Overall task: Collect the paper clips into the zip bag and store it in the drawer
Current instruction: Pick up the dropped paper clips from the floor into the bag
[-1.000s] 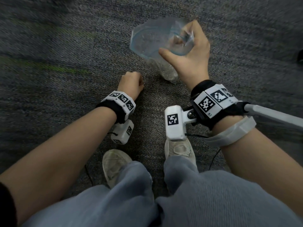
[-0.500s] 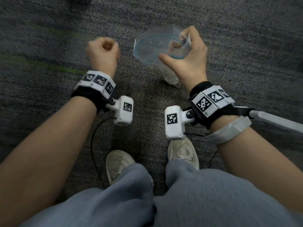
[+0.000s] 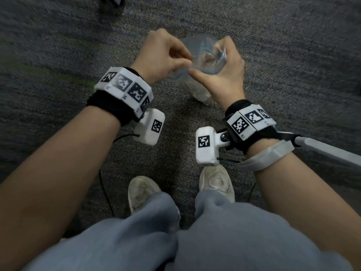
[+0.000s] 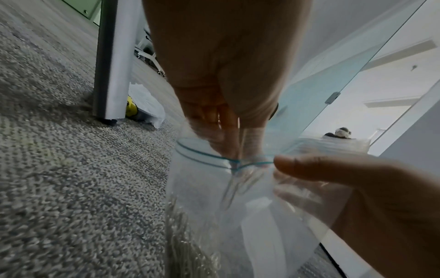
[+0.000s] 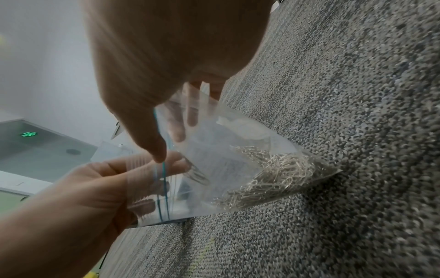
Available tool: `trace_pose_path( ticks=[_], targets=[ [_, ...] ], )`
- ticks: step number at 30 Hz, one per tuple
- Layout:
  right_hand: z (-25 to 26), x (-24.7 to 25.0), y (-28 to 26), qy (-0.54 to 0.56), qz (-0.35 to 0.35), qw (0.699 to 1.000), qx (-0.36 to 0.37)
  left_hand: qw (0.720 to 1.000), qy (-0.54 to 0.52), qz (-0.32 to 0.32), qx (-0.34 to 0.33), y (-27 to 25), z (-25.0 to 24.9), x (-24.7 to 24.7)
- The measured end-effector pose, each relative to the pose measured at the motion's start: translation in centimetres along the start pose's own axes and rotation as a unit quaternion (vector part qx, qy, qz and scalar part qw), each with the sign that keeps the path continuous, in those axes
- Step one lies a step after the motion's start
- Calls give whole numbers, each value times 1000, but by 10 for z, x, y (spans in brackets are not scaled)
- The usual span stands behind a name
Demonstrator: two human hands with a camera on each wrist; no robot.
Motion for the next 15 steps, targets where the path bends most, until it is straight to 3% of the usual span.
trace_pose_path(
  ticks=[4,8,10,12,15],
  targets=[
    [13,15,-1,-1,-3,1000,-15,999,-11,-45,5,-5,-17,14],
    [39,38,-1,-2,4,1000,-17,984,63,-163,14,-18,-37,26],
    [56,52,-3,-7,3,1000,-20,987,52,-144,44,-23,-51,34],
    [73,67,-5,-6,0,1000,-24,992,-7,-78,101,-27,-69,42],
    [98,89,-9,-1,-13,1000,-26,977,-121,-27,174,-36,-103,54]
  ],
)
Point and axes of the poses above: each hand's wrist, its own y-axis towards the middle knuckle, its own x-axis out of the back of the hand, z = x × y, the point moved 1 cm from there along y, towards the middle knuckle, and after that the axes turned 2 degrees about -z, right-handed, at the moved point
